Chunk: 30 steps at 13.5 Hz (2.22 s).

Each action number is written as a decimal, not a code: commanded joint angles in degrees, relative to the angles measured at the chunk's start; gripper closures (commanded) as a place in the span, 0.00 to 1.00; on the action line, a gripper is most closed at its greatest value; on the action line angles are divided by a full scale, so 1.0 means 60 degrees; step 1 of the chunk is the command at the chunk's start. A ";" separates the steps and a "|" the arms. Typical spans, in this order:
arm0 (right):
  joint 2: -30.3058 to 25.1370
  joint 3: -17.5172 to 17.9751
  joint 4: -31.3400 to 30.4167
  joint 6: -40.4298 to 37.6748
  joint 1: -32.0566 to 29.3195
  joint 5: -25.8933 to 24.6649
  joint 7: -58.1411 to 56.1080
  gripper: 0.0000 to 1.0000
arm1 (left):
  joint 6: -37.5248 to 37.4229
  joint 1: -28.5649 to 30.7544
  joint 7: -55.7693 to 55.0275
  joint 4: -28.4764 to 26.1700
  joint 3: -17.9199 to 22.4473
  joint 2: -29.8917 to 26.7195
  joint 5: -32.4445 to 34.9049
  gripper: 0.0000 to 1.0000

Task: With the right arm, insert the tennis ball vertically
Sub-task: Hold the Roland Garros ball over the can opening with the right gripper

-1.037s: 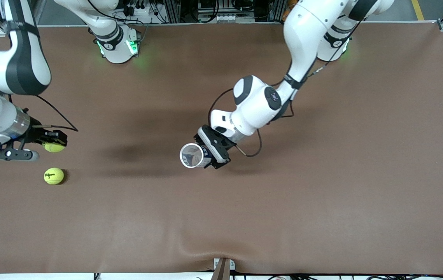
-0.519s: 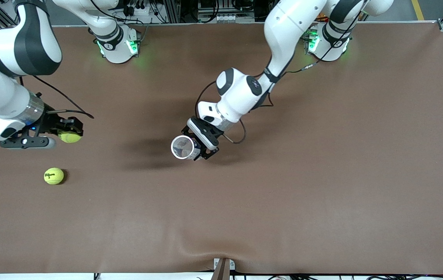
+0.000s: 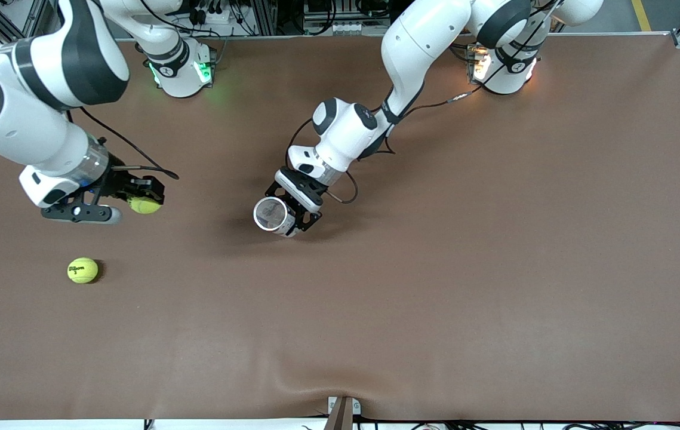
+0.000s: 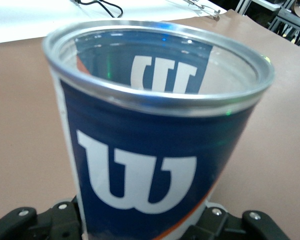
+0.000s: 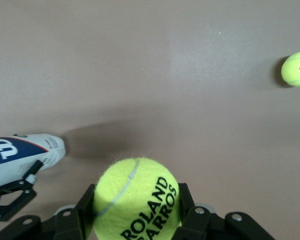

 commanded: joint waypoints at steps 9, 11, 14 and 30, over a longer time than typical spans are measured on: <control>0.0503 0.0532 0.1131 -0.0043 0.1656 0.0017 0.3587 1.00 | 0.0967 -0.0602 -0.0630 0.0808 -0.0011 0.0931 -0.0069 0.25; 0.0796 0.0532 0.1131 0.0000 0.1934 0.0001 0.3837 1.00 | 0.1025 -0.0733 -0.0615 0.0808 0.0004 0.1004 -0.0039 0.25; 0.1075 0.0503 0.1117 0.0146 0.2258 -0.0013 0.4305 1.00 | 0.1304 -0.0851 -0.0615 0.0779 0.0004 0.1092 -0.0010 0.25; 0.1895 0.0488 0.1029 0.1098 0.2887 -0.0042 0.5360 1.00 | 0.1641 -0.1349 -0.0615 0.0779 0.0414 0.1473 0.0005 0.23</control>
